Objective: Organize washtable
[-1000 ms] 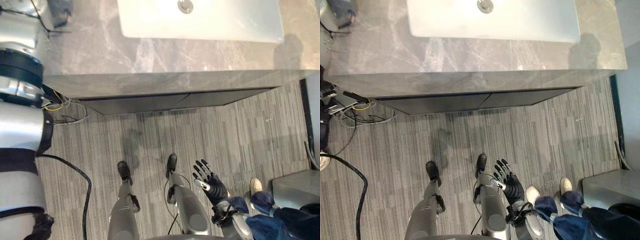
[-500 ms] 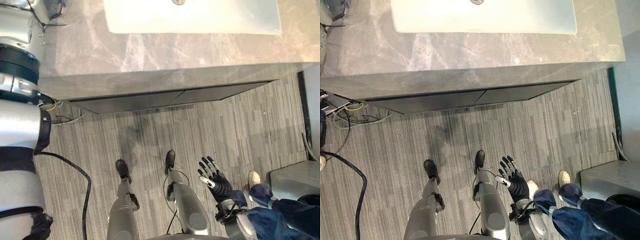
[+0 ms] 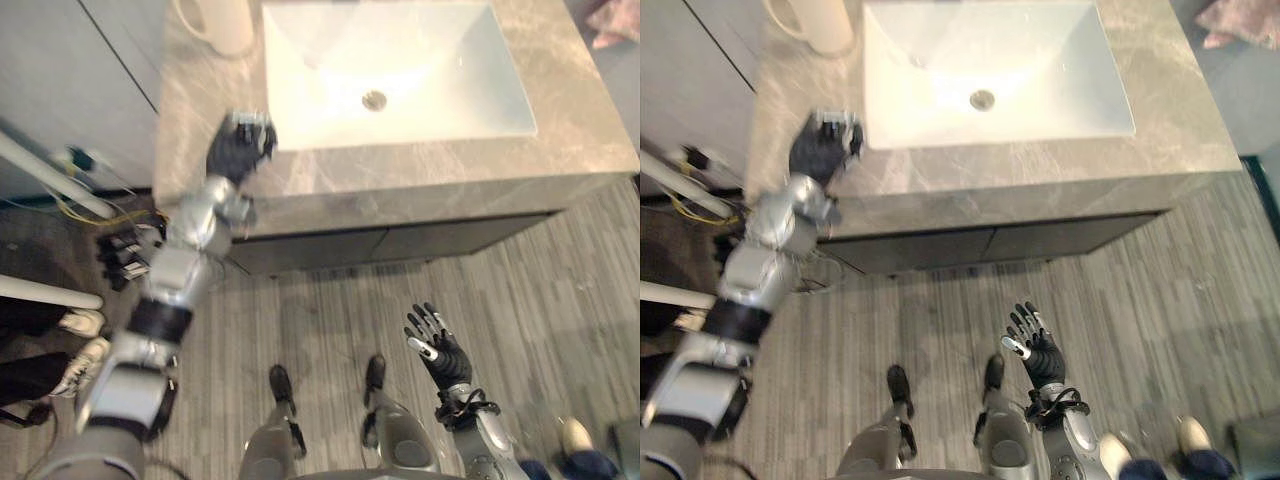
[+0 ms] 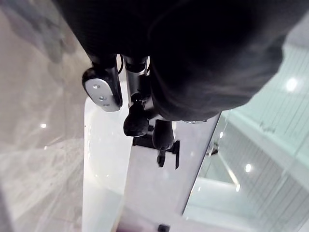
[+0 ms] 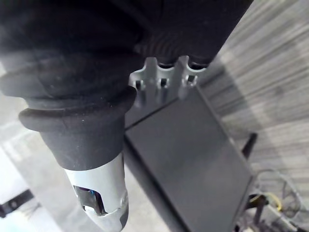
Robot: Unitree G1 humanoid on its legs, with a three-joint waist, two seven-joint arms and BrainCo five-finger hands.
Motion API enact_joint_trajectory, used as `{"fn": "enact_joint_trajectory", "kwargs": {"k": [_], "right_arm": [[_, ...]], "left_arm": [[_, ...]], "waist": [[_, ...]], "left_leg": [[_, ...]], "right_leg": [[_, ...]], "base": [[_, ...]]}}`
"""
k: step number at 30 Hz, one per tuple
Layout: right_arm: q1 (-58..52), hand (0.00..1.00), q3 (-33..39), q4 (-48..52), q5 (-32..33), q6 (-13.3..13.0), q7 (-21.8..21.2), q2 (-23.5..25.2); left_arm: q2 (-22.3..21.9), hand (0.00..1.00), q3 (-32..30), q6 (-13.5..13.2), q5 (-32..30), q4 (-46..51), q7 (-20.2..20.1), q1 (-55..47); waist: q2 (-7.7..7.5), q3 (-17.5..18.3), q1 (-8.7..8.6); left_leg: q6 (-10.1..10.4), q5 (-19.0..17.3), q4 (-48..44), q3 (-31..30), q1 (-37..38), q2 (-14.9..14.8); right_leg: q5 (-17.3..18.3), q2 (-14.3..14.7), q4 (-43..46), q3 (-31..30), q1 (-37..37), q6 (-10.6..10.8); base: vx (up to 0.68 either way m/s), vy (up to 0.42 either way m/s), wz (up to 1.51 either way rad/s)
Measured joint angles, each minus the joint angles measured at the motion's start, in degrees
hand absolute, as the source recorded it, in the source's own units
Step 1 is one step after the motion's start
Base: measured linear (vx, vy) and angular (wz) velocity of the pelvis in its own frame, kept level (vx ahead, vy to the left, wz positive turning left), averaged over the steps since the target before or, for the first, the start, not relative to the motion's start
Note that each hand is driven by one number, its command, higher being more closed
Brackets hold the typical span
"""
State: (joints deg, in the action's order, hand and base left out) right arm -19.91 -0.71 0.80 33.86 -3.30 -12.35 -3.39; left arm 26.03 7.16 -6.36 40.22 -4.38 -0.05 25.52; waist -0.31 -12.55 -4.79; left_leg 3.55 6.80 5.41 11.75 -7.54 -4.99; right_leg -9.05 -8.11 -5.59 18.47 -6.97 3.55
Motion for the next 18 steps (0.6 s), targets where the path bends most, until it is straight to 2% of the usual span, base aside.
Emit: {"fn": "enact_joint_trajectory", "kwargs": {"k": [2, 3, 4, 6, 8, 11, 12, 14, 15, 18], "right_arm": [[-0.05, 0.0, 1.45, -0.02, 0.18, 0.01, 0.38, 0.44], [-0.45, 0.0, 2.99, -0.07, 0.7, 0.05, 0.96, 1.29], [-0.59, 0.0, 3.13, -0.09, 0.85, 0.06, 0.97, 1.39], [-2.54, 0.0, 3.91, -0.11, 1.44, 0.28, 0.87, 2.12], [-4.15, 0.0, 4.69, -0.41, 1.42, 0.94, 0.83, 2.9], [-5.63, 0.0, 5.41, -3.28, 1.31, 1.59, 0.79, 3.87], [-6.86, 0.0, 5.5, -4.65, 0.82, 1.84, 0.76, 4.13], [-8.23, 0.0, 5.56, -6.08, -0.27, 2.03, 0.62, 4.14], [-8.48, 0.0, 5.88, -7.58, -1.03, 2.09, 0.29, 4.15], [-8.5, 0.0, 7.06, -13.48, -3.25, 2.1, -0.27, 4.06]], "left_arm": [[-2.44, 1.0, -2.55, -0.2, 1.14, 3.34, -0.1, -7.12], [-5.23, 1.0, -4.76, -0.35, 1.83, 7.7, -0.69, -15.6], [-5.67, 1.0, -5.01, -0.34, 1.83, 8.34, -0.91, -16.95], [-8.9, 1.0, -5.52, -0.31, 1.83, 12.54, -2.36, -28.14], [-11.77, 1.0, -5.68, -0.17, 1.63, 15.09, -3.4, -35.88], [-15.98, 1.0, -5.87, -0.02, -0.36, 15.6, -4.16, -45.42], [-18.65, 1.0, -6.4, 0.53, -0.61, 14.64, -5.05, -49.42], [-21.79, 1.0, -7.28, 1.03, -0.67, 11.39, -5.63, -52.51], [-22.89, 0.0, -7.51, 1.15, -0.75, 8.9, -6.01, -53.53], [-25.04, 0.0, -6.94, 1.72, -1.0, -0.17, -6.29, -54.61]], "waist": [[0.83, 1.36, 0.82], [1.37, 2.74, 1.18], [1.41, 3.0, 1.21], [1.45, 5.58, 2.6], [1.42, 7.4, 2.7], [1.08, 8.81, 3.45], [1.15, 9.54, 4.14], [1.39, 9.74, 4.31], [1.53, 9.84, 4.31], [1.78, 10.4, 4.56]], "left_leg": [[0.15, -0.13, 0.03, -0.69, 1.08, -0.09], [0.12, -0.31, 0.08, -1.15, 2.51, -0.11], [0.1, -0.34, 0.11, -1.35, 2.7, -0.09], [0.31, -1.0, 0.39, -2.3, 4.11, -0.03], [0.19, -1.16, 0.4, -3.26, 4.46, 0.13], [0.32, -1.33, 0.41, -3.77, 5.54, 0.18], [0.31, -1.33, 0.41, -3.92, 5.67, 0.14], [0.3, -1.33, 0.42, -4.62, 6.21, 0.13], [0.3, -1.32, 0.42, -4.92, 6.6, 0.13], [0.3, -1.31, 0.41, -5.51, 7.22, 0.2]], "right_leg": [[0.5, 0.11, -0.01, 0.62, 1.52, -0.13], [1.23, 0.1, -0.01, 1.65, 3.52, 0.01], [1.44, 0.09, -0.02, 1.84, 3.79, -0.03], [2.45, 0.07, -0.03, 2.75, 5.76, -0.27], [2.99, -0.09, -0.03, 3.82, 6.6, -0.08], [3.19, -0.15, -0.04, 4.5, 7.92, -0.02], [3.2, -0.13, -0.04, 4.66, 8.16, -0.03], [3.32, -0.14, -0.04, 5.16, 9.12, 0.11], [3.41, -0.14, -0.04, 5.28, 9.65, 0.23], [3.52, -0.07, -0.04, 6.05, 10.85, 0.39]], "base": [[0.03, 0.008, 0.25], [0.01, 0.013, 0.26], [0.0, 0.019, 0.31], [-0.01, 0.021, 0.21], [-0.02, 0.028, 0.27], [-0.01, 0.023, 0.14], [-0.01, 0.009, 0.06], [-0.01, 0.004, 0.15], [-0.01, 0.003, 0.17], [-0.01, 0.004, 0.1]]}}
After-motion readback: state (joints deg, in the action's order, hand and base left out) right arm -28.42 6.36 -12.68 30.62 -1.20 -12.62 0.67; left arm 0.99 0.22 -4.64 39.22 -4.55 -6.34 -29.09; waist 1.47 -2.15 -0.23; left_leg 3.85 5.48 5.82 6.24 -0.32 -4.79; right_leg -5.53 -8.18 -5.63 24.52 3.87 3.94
